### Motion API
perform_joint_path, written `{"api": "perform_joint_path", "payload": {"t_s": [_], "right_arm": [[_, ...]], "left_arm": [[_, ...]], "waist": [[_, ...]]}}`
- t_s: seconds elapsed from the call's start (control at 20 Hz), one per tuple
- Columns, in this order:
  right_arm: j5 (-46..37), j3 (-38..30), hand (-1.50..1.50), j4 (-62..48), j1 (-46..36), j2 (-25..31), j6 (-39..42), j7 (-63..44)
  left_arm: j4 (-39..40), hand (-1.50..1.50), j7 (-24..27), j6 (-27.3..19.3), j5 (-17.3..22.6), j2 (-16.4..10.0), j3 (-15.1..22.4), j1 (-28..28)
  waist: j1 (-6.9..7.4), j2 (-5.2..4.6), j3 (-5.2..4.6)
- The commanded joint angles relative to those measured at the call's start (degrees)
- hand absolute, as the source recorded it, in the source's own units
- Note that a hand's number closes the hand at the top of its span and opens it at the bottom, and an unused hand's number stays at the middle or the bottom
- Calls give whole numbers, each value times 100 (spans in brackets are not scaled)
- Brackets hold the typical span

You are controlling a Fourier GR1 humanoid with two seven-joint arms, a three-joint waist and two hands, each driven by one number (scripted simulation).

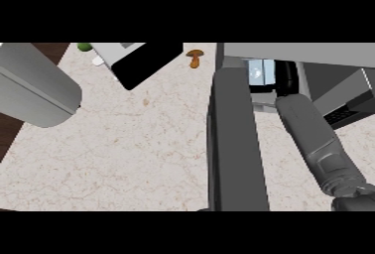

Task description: Pick up the milk, place it into the microwave and close the microwave

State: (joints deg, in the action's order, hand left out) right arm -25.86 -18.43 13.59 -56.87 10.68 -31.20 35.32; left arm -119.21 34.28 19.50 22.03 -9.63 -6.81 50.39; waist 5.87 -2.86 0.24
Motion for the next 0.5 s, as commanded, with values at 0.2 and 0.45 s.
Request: {"api": "perform_joint_path", "payload": {"t_s": [0.2,0.45], "right_arm": [[-352,203,-150,-490,-255,223,-183,-63],[-178,40,-150,-576,-275,64,95,89]], "left_arm": [[28,-150,-167,-104,-193,-53,46,-336],[281,-150,-235,-94,-357,-120,123,-718]], "waist": [[141,-61,4],[22,-22,0]]}}
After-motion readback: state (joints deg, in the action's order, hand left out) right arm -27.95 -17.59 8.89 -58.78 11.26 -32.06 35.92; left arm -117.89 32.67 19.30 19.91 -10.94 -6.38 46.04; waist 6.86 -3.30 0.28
